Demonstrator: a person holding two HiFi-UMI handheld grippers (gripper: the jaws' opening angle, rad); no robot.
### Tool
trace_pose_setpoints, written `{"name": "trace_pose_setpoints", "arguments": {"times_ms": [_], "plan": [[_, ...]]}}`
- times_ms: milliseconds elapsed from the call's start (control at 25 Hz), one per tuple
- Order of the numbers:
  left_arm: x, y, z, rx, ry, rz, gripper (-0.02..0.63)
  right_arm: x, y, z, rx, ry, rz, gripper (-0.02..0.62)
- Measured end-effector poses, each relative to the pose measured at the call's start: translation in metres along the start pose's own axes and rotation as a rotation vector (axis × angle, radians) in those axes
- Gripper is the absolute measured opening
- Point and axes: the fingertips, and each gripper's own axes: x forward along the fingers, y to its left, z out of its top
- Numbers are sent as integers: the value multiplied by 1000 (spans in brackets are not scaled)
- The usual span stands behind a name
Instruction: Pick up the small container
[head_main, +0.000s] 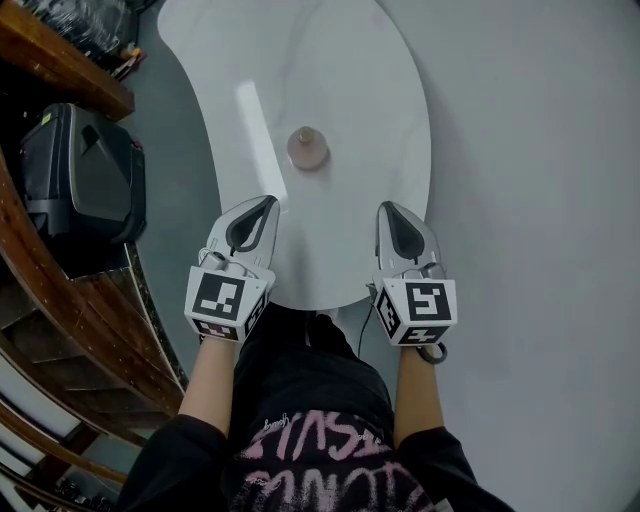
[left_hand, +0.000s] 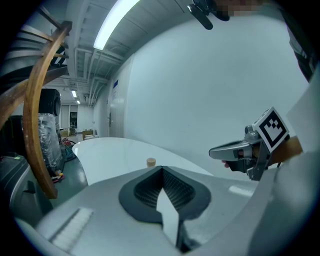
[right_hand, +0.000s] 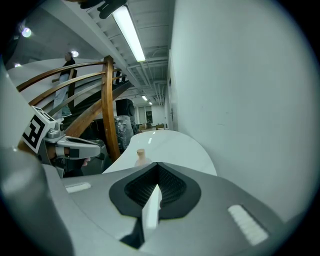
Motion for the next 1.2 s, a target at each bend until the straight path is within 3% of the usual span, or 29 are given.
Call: {"name": "trace_pose_setpoints", "arguments": {"times_ms": [680, 1200], "plan": [[8, 1, -36, -29, 67, -24, 1, 11, 4, -26, 20, 45, 5, 21], [15, 2, -35, -5, 82, -29, 1, 16, 4, -24, 26, 48, 8, 21]]}}
